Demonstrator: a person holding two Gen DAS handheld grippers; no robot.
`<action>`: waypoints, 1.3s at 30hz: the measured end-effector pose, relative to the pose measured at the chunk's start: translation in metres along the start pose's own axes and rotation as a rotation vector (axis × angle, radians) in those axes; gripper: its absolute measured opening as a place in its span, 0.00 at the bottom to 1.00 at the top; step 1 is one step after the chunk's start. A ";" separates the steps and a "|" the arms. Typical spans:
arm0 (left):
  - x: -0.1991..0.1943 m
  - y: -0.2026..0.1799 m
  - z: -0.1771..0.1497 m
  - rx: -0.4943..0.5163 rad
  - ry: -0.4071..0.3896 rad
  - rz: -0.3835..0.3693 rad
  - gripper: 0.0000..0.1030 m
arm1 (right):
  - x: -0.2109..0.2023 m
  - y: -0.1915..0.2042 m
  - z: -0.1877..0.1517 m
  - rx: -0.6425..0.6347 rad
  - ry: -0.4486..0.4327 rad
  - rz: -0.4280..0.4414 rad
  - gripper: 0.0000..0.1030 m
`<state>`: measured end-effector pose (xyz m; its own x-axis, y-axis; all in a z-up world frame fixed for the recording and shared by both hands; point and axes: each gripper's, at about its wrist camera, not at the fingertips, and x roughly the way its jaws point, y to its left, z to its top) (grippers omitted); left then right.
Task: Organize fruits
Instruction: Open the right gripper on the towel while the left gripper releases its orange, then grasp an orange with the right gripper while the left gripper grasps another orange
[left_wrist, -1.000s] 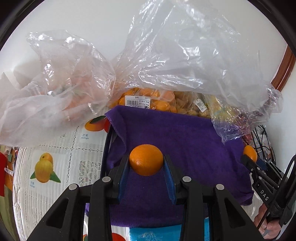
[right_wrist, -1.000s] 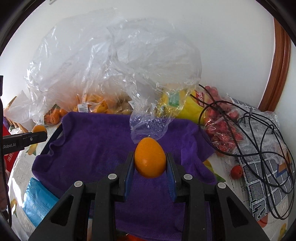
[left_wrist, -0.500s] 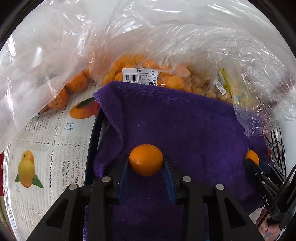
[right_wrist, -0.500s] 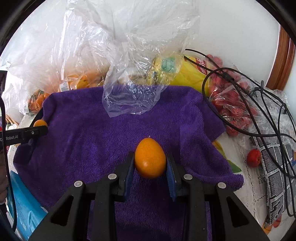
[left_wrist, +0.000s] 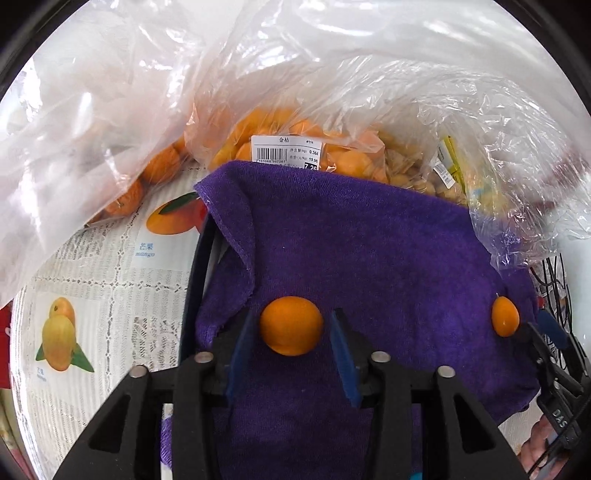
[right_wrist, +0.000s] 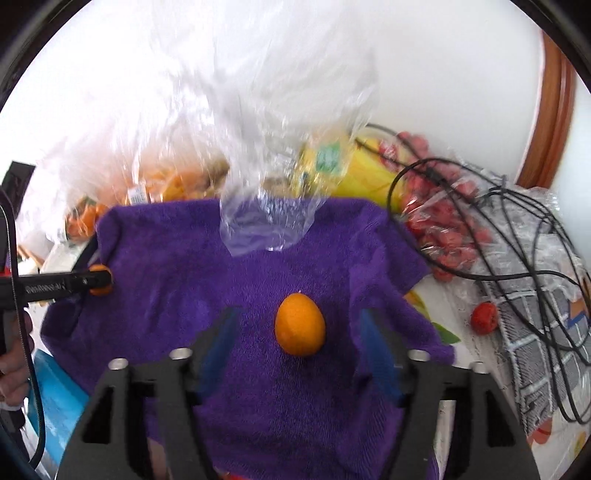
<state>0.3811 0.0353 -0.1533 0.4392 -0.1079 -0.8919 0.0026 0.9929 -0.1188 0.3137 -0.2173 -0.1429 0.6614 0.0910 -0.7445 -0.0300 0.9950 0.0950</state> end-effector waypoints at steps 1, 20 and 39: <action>-0.004 0.001 -0.002 0.000 -0.008 -0.001 0.50 | -0.005 -0.001 -0.001 0.008 -0.006 -0.003 0.74; -0.106 0.005 -0.067 -0.011 -0.106 -0.015 0.56 | -0.097 0.015 -0.080 -0.038 0.027 0.033 0.66; -0.138 0.009 -0.145 -0.045 -0.117 -0.027 0.56 | -0.082 0.007 -0.125 0.022 0.151 0.114 0.30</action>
<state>0.1899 0.0517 -0.0947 0.5413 -0.1256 -0.8314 -0.0230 0.9862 -0.1640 0.1660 -0.2131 -0.1639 0.5344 0.2101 -0.8187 -0.0809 0.9769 0.1979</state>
